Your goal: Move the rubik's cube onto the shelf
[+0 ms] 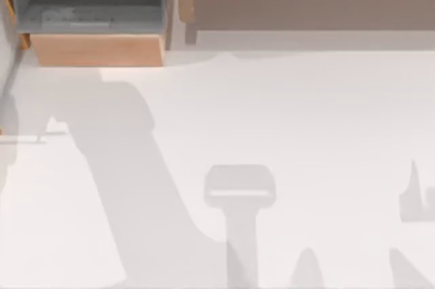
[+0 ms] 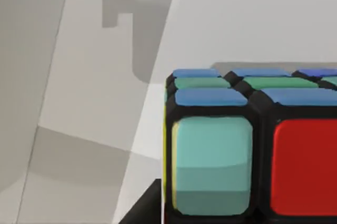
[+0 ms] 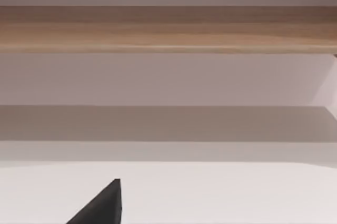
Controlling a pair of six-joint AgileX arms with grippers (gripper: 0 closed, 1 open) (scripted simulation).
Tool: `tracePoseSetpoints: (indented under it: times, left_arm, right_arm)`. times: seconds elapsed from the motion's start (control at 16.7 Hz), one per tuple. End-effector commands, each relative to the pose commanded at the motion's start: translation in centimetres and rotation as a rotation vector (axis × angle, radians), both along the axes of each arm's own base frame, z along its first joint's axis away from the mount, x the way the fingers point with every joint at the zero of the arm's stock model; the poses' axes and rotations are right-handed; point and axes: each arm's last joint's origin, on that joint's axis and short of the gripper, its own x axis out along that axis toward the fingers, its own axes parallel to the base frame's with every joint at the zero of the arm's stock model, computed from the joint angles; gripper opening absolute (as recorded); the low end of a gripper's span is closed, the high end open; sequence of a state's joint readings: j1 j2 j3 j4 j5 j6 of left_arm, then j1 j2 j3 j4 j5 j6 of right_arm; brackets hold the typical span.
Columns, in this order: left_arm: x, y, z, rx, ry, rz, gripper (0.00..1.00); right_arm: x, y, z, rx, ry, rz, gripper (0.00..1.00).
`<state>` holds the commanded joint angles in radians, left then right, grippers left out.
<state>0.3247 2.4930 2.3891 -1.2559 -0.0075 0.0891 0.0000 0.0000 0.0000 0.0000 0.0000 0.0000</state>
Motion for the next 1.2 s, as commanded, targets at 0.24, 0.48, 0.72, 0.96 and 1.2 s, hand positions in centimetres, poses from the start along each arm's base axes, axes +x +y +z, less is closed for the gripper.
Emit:
tracePoseSetpoints:
  times: [0.24,0.48,0.72,0.96,1.2]
  left_arm:
    - [0.2,0.1,0.2,-0.032,0.001,-0.075,0.00]
    - [0.3,-0.1,0.3,-0.029,-0.001,-0.079,0.00]
    - [-0.5,-1.2,2.9,0.021,-0.025,-0.086,0.00]
    - [-2.0,-5.8,7.6,0.140,-0.103,-0.141,0.00]
    - [-3.5,-13.0,9.5,0.269,-0.183,-0.246,0.00]
  right_arm:
    - [0.0,0.0,0.0,0.000,0.000,0.000,1.00]
    - [0.0,0.0,0.0,0.000,0.000,0.000,1.00]
    - [0.0,0.0,0.0,0.000,0.000,0.000,1.00]
    - [0.0,0.0,0.0,0.000,0.000,0.000,1.00]
    - [0.0,0.0,0.0,0.000,0.000,0.000,1.00]
